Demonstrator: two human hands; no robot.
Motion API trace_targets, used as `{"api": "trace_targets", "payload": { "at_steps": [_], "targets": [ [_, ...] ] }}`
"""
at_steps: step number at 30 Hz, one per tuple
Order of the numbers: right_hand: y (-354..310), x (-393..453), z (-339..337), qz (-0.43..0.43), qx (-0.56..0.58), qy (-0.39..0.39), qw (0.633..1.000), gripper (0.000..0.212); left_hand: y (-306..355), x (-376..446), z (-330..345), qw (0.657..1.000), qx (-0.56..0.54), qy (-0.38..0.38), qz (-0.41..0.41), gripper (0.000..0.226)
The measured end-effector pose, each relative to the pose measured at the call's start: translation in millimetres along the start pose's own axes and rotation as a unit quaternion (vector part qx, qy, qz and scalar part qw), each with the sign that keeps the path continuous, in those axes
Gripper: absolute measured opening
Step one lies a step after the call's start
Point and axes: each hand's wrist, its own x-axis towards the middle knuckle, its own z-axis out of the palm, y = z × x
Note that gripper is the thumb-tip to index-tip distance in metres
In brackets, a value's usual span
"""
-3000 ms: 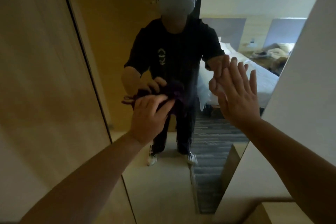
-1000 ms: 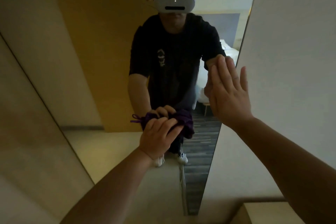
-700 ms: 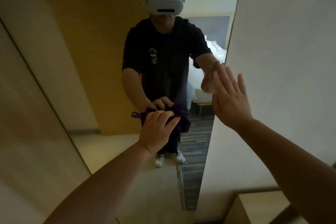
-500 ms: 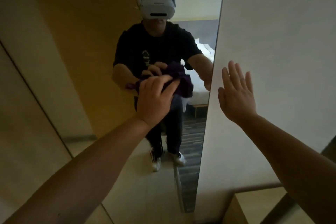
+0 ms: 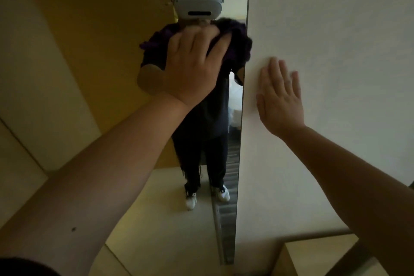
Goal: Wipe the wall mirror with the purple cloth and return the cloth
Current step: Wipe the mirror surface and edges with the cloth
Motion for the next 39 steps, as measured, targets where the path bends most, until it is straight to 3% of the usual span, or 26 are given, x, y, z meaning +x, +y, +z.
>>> {"api": "trace_targets", "payload": {
  "at_steps": [9, 14, 18, 22, 28, 34, 39],
  "targets": [
    [8.9, -1.1, 11.0, -0.026, 0.011, 0.036, 0.999, 0.057, 79.5, -151.1, -5.4, 0.99, -0.071, -0.093, 0.077, 0.029],
    [5.9, -1.0, 10.7, -0.021, 0.016, 0.049, 0.998, 0.055, 106.3, -219.4, -7.9, 0.981, -0.116, -0.134, 0.081, 0.023],
    [3.4, -2.0, 3.3, -0.009, 0.032, 0.021, 0.999, 0.058, 132.0, -278.9, -21.9, 0.962, -0.136, -0.209, 0.113, 0.024],
    [3.1, -2.6, -6.5, -0.019, 0.032, -0.01, 0.999, 0.059, 138.1, -272.7, -36.3, 0.95, -0.162, -0.257, 0.077, 0.029],
    [-18.7, -21.0, -27.3, -0.027, 0.048, -0.059, 0.997, 0.058, 92.4, -220.5, -67.4, 0.957, -0.159, -0.239, -0.05, 0.033],
    [-81.9, -47.0, -58.4, -0.065, 0.132, -0.065, 0.987, 0.063, 9.9, -177.6, -131.7, 0.97, -0.092, -0.213, -0.075, 0.031],
    [-147.0, -45.5, -76.0, -0.103, 0.147, -0.023, 0.983, 0.061, -61.4, -178.3, -181.3, 0.975, -0.057, -0.197, -0.085, 0.031]
  ]
}}
